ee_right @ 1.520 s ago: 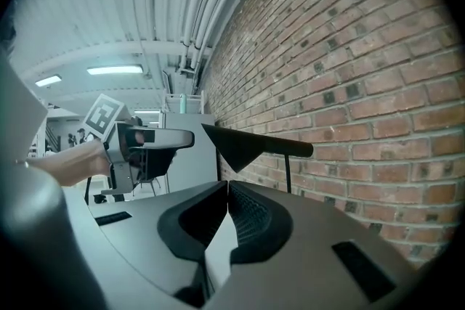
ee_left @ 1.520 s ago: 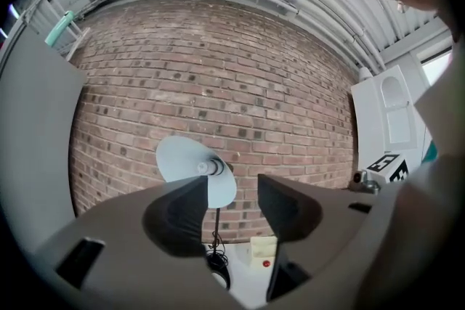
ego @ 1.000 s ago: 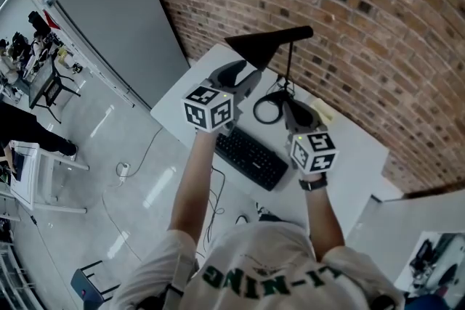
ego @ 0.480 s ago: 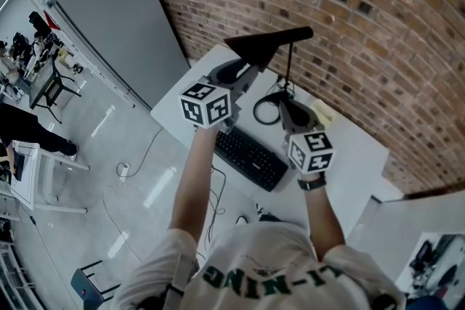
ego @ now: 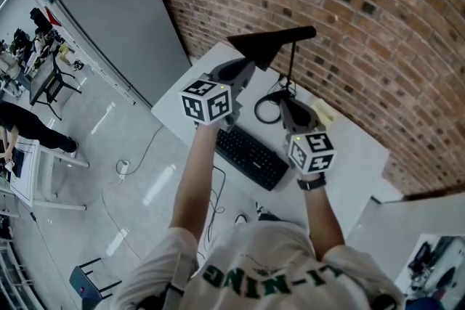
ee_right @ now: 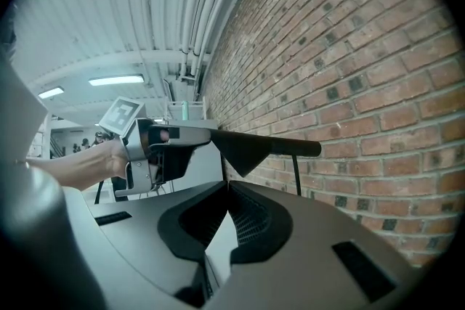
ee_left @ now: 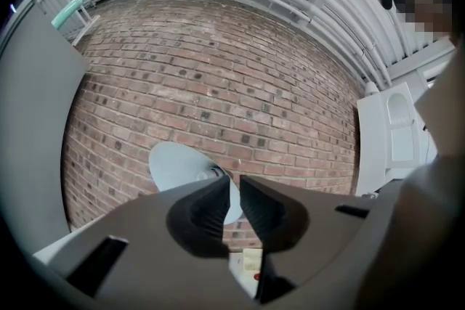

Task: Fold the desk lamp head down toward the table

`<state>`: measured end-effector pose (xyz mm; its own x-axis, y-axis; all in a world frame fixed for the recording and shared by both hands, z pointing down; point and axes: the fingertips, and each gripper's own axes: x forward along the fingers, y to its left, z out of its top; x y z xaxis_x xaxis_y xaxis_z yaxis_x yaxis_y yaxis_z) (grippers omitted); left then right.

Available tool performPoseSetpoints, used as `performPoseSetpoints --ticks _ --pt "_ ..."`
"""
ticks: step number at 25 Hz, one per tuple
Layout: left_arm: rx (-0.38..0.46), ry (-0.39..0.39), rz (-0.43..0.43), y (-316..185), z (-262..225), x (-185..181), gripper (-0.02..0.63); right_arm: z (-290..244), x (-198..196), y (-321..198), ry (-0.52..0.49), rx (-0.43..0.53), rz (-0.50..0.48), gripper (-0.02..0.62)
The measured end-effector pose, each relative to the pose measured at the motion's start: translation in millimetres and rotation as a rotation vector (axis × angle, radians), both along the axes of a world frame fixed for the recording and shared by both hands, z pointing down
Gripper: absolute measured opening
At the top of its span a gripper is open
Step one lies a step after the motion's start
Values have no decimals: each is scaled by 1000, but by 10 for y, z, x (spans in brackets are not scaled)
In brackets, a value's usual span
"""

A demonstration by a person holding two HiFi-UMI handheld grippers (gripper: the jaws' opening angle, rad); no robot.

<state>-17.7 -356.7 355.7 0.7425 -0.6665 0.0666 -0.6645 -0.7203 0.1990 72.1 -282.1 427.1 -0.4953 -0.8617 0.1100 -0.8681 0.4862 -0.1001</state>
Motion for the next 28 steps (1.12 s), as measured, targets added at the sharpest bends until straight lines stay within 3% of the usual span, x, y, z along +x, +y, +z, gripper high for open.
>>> performPoseSetpoints --ticks 6,28 --pt "-62 99 20 18 11 -10 20 -96 35 30 -30 32 14 5" --pt "-96 169 -4 67 217 -68 8 69 35 27 -22 -4 32 5"
